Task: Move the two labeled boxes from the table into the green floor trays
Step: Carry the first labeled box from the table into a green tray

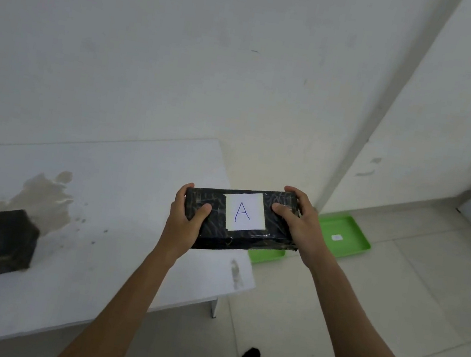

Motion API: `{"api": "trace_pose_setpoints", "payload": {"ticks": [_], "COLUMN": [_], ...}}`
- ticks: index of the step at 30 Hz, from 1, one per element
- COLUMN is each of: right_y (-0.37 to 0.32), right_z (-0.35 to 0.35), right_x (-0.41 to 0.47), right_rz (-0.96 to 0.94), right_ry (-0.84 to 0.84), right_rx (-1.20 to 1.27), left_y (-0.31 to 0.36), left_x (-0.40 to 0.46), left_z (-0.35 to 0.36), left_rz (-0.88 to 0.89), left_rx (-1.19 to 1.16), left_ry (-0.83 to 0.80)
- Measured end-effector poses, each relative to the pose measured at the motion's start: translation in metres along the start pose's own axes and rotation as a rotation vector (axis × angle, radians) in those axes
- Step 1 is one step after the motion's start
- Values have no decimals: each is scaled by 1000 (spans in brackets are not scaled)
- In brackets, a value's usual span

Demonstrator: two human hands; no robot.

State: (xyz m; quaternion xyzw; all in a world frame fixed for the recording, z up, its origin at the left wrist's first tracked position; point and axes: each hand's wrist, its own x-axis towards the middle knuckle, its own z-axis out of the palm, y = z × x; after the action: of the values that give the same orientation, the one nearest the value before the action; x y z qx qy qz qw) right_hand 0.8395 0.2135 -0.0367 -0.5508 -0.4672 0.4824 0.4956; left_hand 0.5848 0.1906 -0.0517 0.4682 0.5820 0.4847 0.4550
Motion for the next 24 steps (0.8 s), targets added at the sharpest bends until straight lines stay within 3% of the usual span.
{"api": "trace_pose_setpoints", "payload": {"ticks": [8, 24], "right_y": [-8, 31], "right_z": [-76, -148], "right_x": [136, 311], "right_rz": [33, 99], "right_ry": [-51, -192], "right_rx": [-27, -79], "left_y": [16, 12], "left_x": [99, 232], "left_z": [108, 227], "left_rz": [-43, -69], "left_rx": [-11, 58], "left_ry": [84, 217]}}
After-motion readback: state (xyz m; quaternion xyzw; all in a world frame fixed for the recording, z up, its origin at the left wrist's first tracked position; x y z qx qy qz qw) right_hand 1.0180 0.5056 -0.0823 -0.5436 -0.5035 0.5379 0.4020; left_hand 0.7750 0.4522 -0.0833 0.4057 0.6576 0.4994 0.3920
